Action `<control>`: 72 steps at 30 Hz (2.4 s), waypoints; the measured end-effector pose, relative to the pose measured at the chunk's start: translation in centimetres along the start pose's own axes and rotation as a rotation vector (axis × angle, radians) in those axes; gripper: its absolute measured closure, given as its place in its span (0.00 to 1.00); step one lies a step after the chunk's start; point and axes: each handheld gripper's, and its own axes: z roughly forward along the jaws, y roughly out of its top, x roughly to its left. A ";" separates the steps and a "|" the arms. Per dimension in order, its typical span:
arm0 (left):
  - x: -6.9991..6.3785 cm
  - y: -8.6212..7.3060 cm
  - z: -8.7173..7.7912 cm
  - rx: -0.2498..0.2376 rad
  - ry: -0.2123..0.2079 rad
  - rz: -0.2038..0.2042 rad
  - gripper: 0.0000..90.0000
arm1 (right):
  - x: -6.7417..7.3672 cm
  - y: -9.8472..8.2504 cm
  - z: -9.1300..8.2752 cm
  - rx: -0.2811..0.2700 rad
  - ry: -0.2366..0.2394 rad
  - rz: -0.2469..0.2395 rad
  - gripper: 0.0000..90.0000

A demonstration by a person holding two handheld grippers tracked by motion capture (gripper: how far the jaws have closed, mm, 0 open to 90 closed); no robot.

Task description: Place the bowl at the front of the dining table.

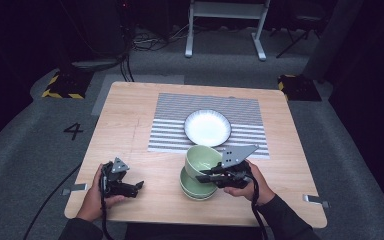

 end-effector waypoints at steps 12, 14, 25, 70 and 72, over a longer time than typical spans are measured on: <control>0.0 0.0 0.0 0.000 0.000 0.000 0.00 | -1.0 0.6 -0.9 -0.037 -0.043 0.014 0.92; 0.0 0.0 0.0 0.000 0.000 -0.001 0.00 | -1.2 0.7 -1.0 -0.040 -0.056 0.015 0.92; 0.0 0.0 0.0 0.000 -0.001 0.000 0.00 | -3.4 1.2 -1.7 -0.049 -0.122 0.048 0.92; 0.0 0.0 0.0 0.001 0.001 0.000 0.00 | -12.1 0.4 2.2 0.078 -0.297 0.157 0.92; 0.0 0.0 0.0 0.000 0.001 0.001 0.00 | -12.3 0.4 2.5 0.086 -0.304 0.159 0.92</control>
